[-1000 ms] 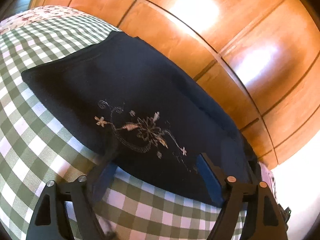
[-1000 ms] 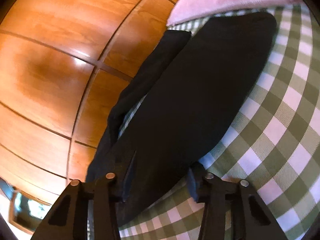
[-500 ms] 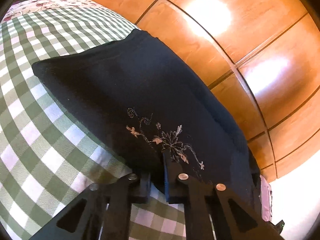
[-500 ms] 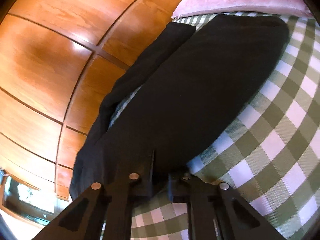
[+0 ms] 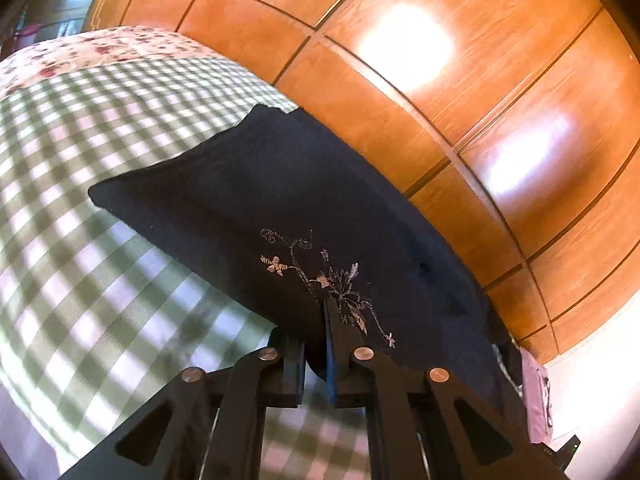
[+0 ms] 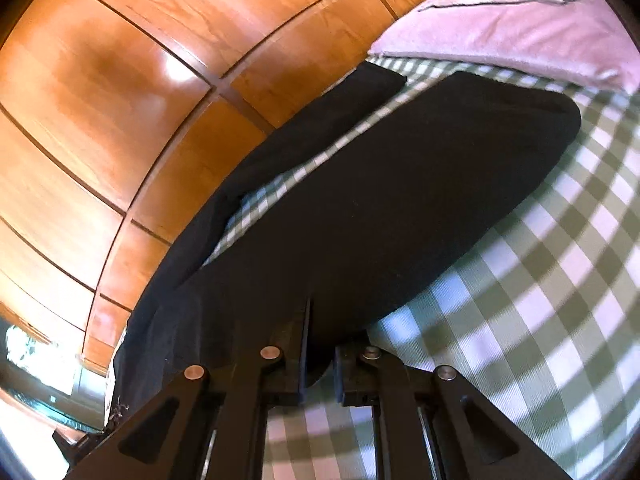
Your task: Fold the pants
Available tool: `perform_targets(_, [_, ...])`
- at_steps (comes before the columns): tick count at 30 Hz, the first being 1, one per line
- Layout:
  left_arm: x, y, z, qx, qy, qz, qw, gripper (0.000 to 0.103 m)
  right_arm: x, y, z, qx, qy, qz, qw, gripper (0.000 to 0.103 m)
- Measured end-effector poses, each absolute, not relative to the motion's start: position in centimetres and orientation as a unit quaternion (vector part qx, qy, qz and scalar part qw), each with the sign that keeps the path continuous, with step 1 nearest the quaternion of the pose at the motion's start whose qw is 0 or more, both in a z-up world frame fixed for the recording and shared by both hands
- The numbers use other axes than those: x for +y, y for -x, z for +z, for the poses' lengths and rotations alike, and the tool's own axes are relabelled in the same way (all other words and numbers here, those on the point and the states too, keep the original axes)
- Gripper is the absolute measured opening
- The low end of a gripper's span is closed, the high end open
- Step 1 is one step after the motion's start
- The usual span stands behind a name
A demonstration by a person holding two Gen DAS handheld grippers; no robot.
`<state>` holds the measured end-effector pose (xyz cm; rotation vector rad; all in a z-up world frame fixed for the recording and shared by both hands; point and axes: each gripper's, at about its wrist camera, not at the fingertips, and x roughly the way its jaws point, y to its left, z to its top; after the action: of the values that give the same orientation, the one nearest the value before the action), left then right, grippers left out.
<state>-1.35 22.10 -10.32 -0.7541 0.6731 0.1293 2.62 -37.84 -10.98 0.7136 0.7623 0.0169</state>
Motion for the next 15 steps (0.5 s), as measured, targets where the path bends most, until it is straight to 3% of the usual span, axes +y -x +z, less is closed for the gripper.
perform_targets(13, [22.2,4.1,-11.1,0.351,0.372,0.082,0.855,0.009,-38.4,1.5,-11.2,0.382,-0.349,-0.003,0.856,0.01])
perform_targets(15, [22.1,4.2,-11.1,0.359,0.36,0.1,0.855,0.017,-38.3,1.4,-10.8,0.383,-0.345,-0.017,0.857,0.022])
